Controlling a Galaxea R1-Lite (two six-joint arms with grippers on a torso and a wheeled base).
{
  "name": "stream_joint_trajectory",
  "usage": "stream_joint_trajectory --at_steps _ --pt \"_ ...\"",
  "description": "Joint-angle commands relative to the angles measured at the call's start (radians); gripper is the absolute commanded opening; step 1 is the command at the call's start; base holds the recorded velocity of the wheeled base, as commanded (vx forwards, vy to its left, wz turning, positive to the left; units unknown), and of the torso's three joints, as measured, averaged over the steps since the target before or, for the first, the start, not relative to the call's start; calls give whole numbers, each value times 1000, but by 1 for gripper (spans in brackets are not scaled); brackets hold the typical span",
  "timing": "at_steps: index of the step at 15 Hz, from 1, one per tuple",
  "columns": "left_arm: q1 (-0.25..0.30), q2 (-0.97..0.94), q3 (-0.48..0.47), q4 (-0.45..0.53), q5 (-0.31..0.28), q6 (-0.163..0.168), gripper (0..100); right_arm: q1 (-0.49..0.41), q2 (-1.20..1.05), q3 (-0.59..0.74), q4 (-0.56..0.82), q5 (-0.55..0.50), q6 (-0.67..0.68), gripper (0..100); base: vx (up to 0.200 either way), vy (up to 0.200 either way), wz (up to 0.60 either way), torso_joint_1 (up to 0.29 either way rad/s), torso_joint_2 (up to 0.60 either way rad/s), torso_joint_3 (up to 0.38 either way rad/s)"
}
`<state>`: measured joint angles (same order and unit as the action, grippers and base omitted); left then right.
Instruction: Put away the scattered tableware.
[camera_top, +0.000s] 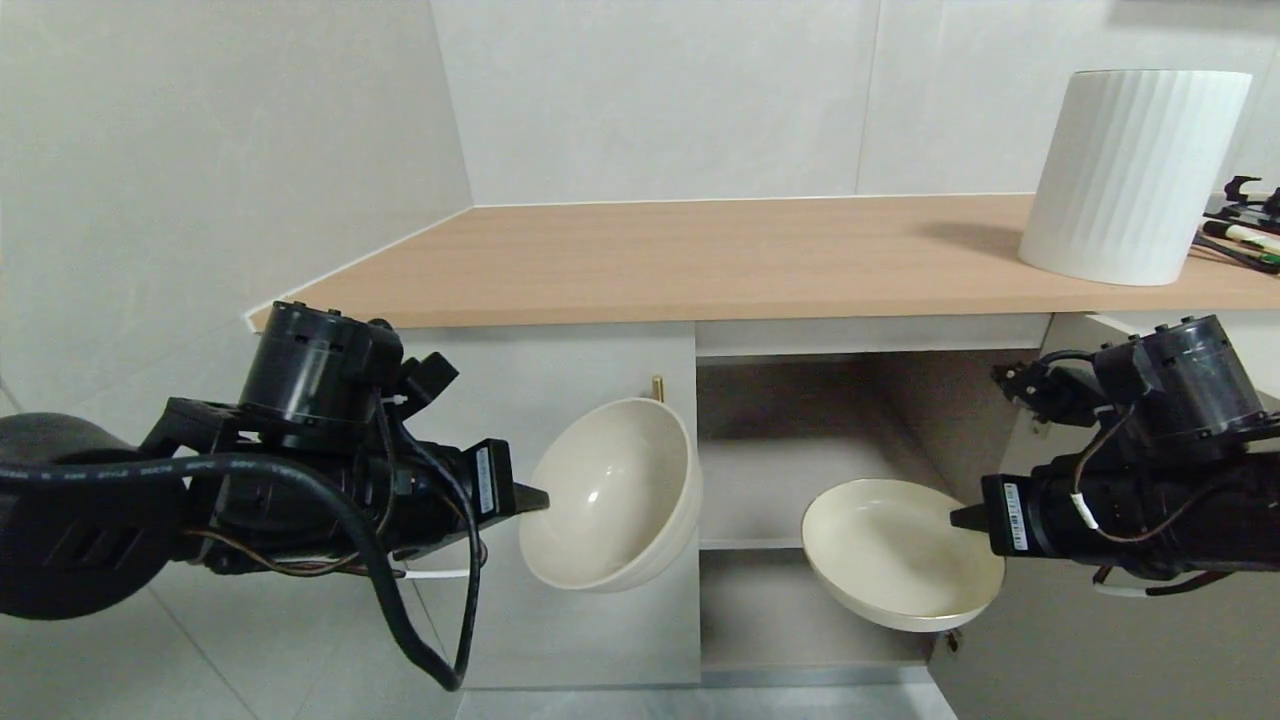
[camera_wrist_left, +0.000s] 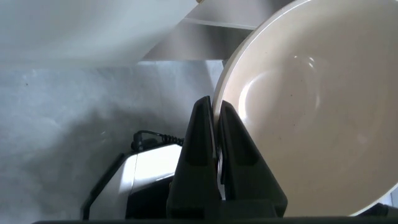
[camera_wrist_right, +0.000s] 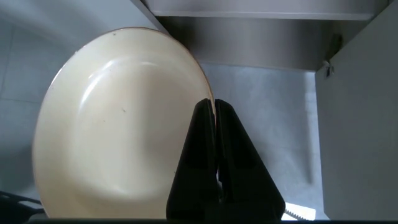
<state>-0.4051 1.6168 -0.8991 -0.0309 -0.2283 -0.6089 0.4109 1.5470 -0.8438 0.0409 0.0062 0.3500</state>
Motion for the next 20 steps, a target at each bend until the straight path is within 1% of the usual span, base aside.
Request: stream_joint_trajectory --at_steps 1,3,4,5,8,9,10,12,13,15,17,19,20 --pt "-3 26 -14 -3 0 1 0 0 102 -1 -35 0 1 0 0 0 0 0 0 0" --pt "-4 46 -29 -1 0 1 0 -1 186 -4 -75 0 1 0 0 0 0 0 0 0" --pt "-8 63 -46 -1 1 1 0 -1 257 -12 -134 -2 1 0 0 0 0 0 0 0" --pt "-8 64 -47 -1 3 1 0 -1 277 -17 -164 3 3 0 0 0 0 0 0 0" --pt "-17 60 -50 -6 7 1 0 -3 489 -77 -392 -23 4 0 0 0 0 0 0 0" --pt "-17 60 -50 -6 7 1 0 -3 490 -77 -394 -23 4 0 0 0 0 0 0 0" --pt "-20 64 -50 -6 7 1 0 -4 602 -138 -484 -71 4 0 0 0 0 0 0 0" --pt "-20 64 -50 -6 7 1 0 -4 694 -221 -501 -124 9 0 0 0 0 0 0 0" --pt "-20 64 -50 -6 9 1 0 -6 714 -239 -503 -137 14 0 0 0 0 0 0 0" --pt "-24 61 -50 -6 10 1 0 -18 794 -267 -562 -152 47 0 0 0 0 0 0 0" --pt "-24 64 -50 -6 10 3 0 -49 841 -296 -598 -153 46 0 0 0 0 0 0 0" --pt "-35 64 -46 -6 12 1 0 -103 927 -385 -602 -224 49 0 0 0 0 0 0 0" --pt "-41 66 -46 -6 10 1 0 -113 941 -408 -598 -230 47 0 0 0 0 0 0 0"
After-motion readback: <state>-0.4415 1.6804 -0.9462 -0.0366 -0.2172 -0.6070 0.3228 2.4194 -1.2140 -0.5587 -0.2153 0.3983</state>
